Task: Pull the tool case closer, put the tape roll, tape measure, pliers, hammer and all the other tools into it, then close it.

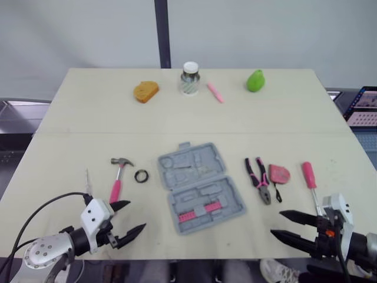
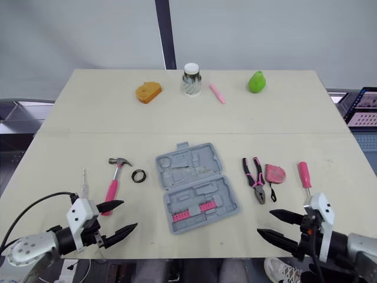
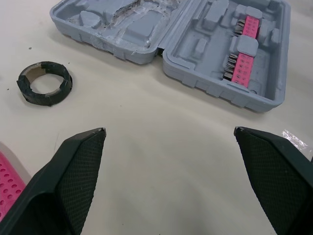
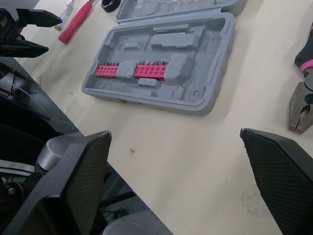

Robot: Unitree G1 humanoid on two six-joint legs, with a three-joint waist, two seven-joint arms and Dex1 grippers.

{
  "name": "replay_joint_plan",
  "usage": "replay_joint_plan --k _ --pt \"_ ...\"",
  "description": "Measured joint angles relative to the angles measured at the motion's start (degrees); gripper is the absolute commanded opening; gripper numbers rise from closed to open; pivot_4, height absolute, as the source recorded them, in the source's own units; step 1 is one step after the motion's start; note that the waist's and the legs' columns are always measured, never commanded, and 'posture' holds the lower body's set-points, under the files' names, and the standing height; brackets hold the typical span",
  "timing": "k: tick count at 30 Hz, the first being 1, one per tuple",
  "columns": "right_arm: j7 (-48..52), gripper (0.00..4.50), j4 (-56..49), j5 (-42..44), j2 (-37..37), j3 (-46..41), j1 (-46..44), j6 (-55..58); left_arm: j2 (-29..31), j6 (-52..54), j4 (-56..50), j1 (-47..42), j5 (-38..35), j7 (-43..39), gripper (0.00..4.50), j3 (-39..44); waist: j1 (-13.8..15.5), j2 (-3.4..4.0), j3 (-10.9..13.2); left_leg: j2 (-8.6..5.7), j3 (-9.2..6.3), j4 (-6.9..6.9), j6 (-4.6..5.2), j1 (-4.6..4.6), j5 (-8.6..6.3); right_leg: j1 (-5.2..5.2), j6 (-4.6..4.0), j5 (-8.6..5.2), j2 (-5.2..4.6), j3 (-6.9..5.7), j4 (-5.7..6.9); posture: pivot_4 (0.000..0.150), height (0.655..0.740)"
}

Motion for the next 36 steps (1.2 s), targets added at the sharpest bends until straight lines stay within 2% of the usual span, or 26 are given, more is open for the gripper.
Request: replay_joint_plan --k 29,31,34,35,36 --pt "0.5 4.45 0.1 -0.2 0.0 0.0 0.4 0.0 -0.4 -1.4 0.6 -2.3 -1.2 -1.5 4.5 0.0 0.0 0.0 0.0 0.0 0.0 0.0 0.0 0.0 0.0 0.0 0.0 0.0 0.02 -0.03 0.0 0.15 0.695" --pt "0.5 4.45 0.1 -0.2 0.0 0.0 0.3 -0.1 0.3 1.5 0.5 -2.8 -2.1 -1.4 4.5 -0.1 0.0 0.0 0.0 0.0 0.0 0.0 0.0 0.0 0.0 0.01 0.0 0.0 0.02 -0.02 0.01 0.15 0.695" --pt "0.5 4.45 0.1 -0.2 0.0 -0.1 -0.4 -0.4 4.5 11.7 0.5 -6.2 -2.9 0.0 4.5 -0.8 0.1 0.0 0.0 -0.01 -0.02 0.0 0.0 0.0 0.01 0.01 0.0 0.0 0.03 -0.04 0.05 0.15 0.695" --pt "0.5 4.22 0.1 -0.2 -0.2 -0.1 -0.6 -0.4 5.7 14.0 0.5 -7.2 -3.1 0.1 4.5 -1.0 0.1 0.0 0.0 -0.01 -0.02 0.01 0.0 0.0 0.01 0.01 0.0 0.0 0.04 -0.04 0.05 0.15 0.695" --pt "0.5 3.94 0.1 -0.2 -0.7 -0.1 -1.3 -0.5 6.7 17.1 0.4 -8.9 -4.4 0.1 4.26 -1.0 0.1 0.0 0.0 -0.01 -0.01 0.01 0.0 0.0 0.01 0.0 0.0 0.0 0.04 -0.04 0.05 0.15 0.695"
